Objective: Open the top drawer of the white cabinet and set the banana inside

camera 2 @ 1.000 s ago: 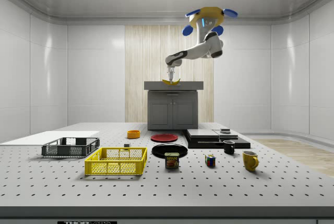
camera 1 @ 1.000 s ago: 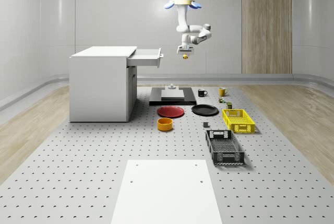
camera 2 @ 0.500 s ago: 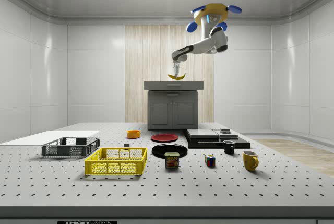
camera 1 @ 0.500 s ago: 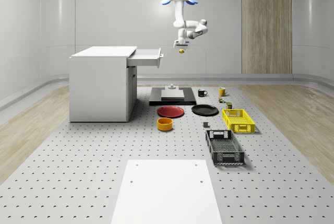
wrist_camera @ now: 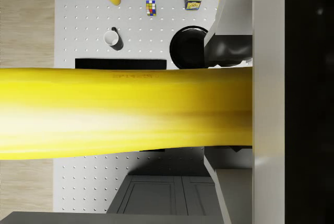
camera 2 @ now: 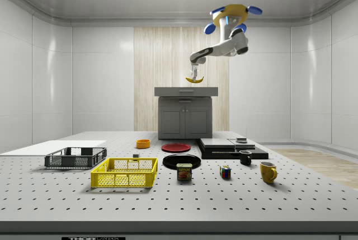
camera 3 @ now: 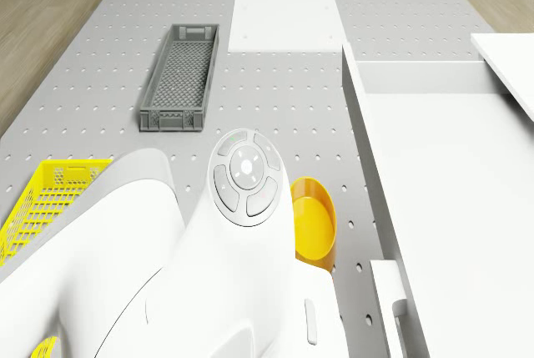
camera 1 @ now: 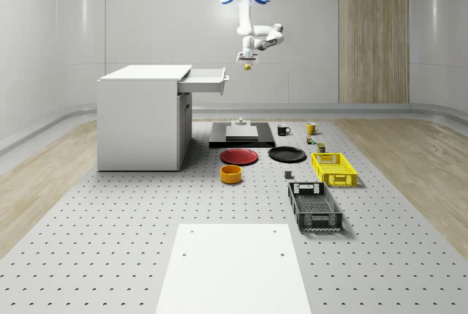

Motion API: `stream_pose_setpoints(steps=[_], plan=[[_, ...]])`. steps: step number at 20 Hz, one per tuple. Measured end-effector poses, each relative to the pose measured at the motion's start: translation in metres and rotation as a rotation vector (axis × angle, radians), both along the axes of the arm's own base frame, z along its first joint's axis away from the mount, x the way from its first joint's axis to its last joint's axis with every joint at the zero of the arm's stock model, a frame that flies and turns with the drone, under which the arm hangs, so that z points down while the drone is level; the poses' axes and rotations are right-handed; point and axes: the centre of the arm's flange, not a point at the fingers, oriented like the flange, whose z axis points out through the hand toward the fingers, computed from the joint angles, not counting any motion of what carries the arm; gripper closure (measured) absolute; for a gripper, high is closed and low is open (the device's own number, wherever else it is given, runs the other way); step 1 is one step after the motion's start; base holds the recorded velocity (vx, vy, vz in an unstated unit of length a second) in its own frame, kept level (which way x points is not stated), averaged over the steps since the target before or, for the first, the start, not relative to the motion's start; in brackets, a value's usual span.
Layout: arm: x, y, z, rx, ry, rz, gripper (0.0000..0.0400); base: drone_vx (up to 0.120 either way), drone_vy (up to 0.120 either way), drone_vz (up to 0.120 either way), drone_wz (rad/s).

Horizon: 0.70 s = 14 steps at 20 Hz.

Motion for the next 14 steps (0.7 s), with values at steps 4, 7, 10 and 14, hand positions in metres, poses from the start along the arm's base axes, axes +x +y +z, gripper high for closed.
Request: stream_pose_setpoints(steps=[4,7,10,14], plan=[[0.0,0.0,0.0,0.0,0.0,0.0,0.0207,-0.04,-0.12,0.0,0.0],[0.0,0.0,0.0,0.0,0.0,0.0,0.0207,0.0,-0.12,0.0,0.0],[0.0,0.0,0.0,0.0,0.0,0.0,0.0207,0.0,-0.12,0.0,0.0],[0.0,0.0,0.0,0.0,0.0,0.0,0.0207,0.0,-0.12,0.0,0.0]])
